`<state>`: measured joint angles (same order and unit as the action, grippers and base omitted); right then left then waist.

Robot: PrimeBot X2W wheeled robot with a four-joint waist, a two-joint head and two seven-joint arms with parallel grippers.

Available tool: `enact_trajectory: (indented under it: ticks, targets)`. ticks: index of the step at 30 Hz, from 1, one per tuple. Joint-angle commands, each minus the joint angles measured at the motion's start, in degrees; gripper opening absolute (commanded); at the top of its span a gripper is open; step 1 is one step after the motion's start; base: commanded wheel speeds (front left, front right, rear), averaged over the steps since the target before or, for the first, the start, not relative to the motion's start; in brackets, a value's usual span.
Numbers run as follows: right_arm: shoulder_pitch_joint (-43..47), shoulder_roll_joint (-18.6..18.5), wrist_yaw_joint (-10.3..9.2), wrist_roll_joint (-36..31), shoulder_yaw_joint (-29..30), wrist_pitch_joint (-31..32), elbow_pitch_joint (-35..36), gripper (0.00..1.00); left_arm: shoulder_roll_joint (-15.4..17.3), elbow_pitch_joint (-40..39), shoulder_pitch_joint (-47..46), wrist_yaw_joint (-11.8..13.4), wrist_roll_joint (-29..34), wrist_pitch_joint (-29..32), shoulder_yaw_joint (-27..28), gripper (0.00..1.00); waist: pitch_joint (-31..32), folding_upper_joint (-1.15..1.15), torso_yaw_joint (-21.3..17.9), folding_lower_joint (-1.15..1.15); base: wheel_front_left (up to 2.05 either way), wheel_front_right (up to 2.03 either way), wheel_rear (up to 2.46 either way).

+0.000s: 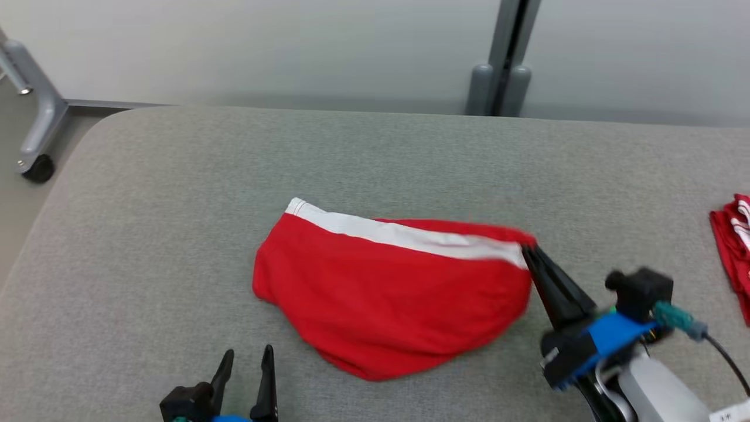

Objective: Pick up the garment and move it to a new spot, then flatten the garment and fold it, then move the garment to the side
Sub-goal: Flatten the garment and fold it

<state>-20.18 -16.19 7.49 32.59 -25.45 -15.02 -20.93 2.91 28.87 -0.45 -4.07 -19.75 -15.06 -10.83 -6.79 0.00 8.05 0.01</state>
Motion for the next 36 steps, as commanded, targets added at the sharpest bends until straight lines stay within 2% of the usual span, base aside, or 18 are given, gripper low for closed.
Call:
enact_trajectory:
  ticks: [1, 2, 3, 4, 5, 9, 12, 15, 19, 24, 30, 36]
  targets:
    - [2.41, -1.07, 0.0, -1.27, 0.97, -0.18, -2.51, 0.0, 0.0, -0.33, -1.27, 0.14, 0.54, -0.15, 0.82, 1.0, 0.12, 0.0, -1.28, -0.01, 0.0, 0.0, 0.0]
    - [3.76, -1.14, 0.0, -1.02, 1.72, -0.18, -4.56, 0.0, -0.01, -0.34, -1.36, 0.21, 0.83, -0.14, 1.19, 1.0, 0.07, 0.0, -1.8, -0.01, 0.0, 0.0, 0.0]
    - [4.56, -1.0, 0.0, -1.1, 2.61, -0.18, -6.3, 0.2, -0.01, -0.28, -1.45, 0.29, 1.2, -0.14, 1.68, 1.0, 0.05, 0.0, -2.31, -0.01, 0.0, 0.0, 0.0]
    - [4.82, -1.23, 0.0, -2.09, 3.23, -0.18, -7.9, 0.51, -0.01, -0.19, -1.6, 0.28, 1.38, -0.14, 2.11, 1.0, 0.07, 0.0, -2.72, -0.01, 0.0, 0.0, 0.0]
    - [5.09, -1.09, 0.0, -2.57, 3.85, -0.18, -9.77, 1.0, 0.01, -0.19, -1.8, 0.33, 1.78, -0.14, 2.44, 1.0, 0.09, 0.0, -3.07, -0.01, 0.0, 0.0, 0.0]
    - [3.7, -0.06, -0.01, -5.8, 6.64, -0.18, -16.74, 1.0, 0.0, -0.22, -2.23, 0.69, 2.52, -0.14, 3.95, 1.0, 0.62, 0.0, -3.95, -0.01, 0.0, 0.0, 0.0]
    - [1.73, 1.23, 0.0, -10.42, 10.65, -0.18, -17.51, 1.0, -0.01, -0.66, -2.2, 1.18, 3.15, -0.14, 5.07, 1.0, 1.07, 0.0, -4.42, -0.01, 0.0, 0.0, 0.0]
    - [1.57, 3.11, 0.0, -13.7, 13.76, -0.17, -15.63, 1.0, -0.01, -1.19, -2.45, 1.58, 3.85, -0.14, 5.86, 1.0, 1.27, 0.0, -4.72, -0.01, 0.0, 0.0, 0.0]
    - [2.65, 7.18, 0.0, -19.83, 18.78, -0.16, -9.6, 1.0, -0.01, -2.58, -3.33, 1.86, 6.47, -0.14, 7.44, 1.0, 1.84, 0.0, -5.28, -0.01, 0.0, 0.0, 0.0]
    - [5.5, 11.22, 0.0, -24.39, 22.11, -0.17, -5.54, 1.0, -0.02, -4.01, -4.22, 1.87, 9.25, -0.14, 9.6, 1.0, 2.72, 0.0, -6.21, -0.01, 0.0, 0.0, 0.0]
    - [9.31, 13.18, 0.0, -25.82, 23.54, -0.16, -7.04, 1.0, -0.01, -4.6, -3.81, 1.24, 11.12, -0.14, 11.34, 1.0, 3.62, 0.0, -7.7, -0.01, 0.0, 0.0, 0.0]
    - [12.24, 13.24, 0.0, -23.36, 21.97, -0.17, -8.29, 1.0, -0.02, -4.69, -1.3, 0.99, 10.85, -0.14, 10.92, 1.0, 5.12, 0.0, -9.02, -0.01, 0.0, 0.0, 0.0]
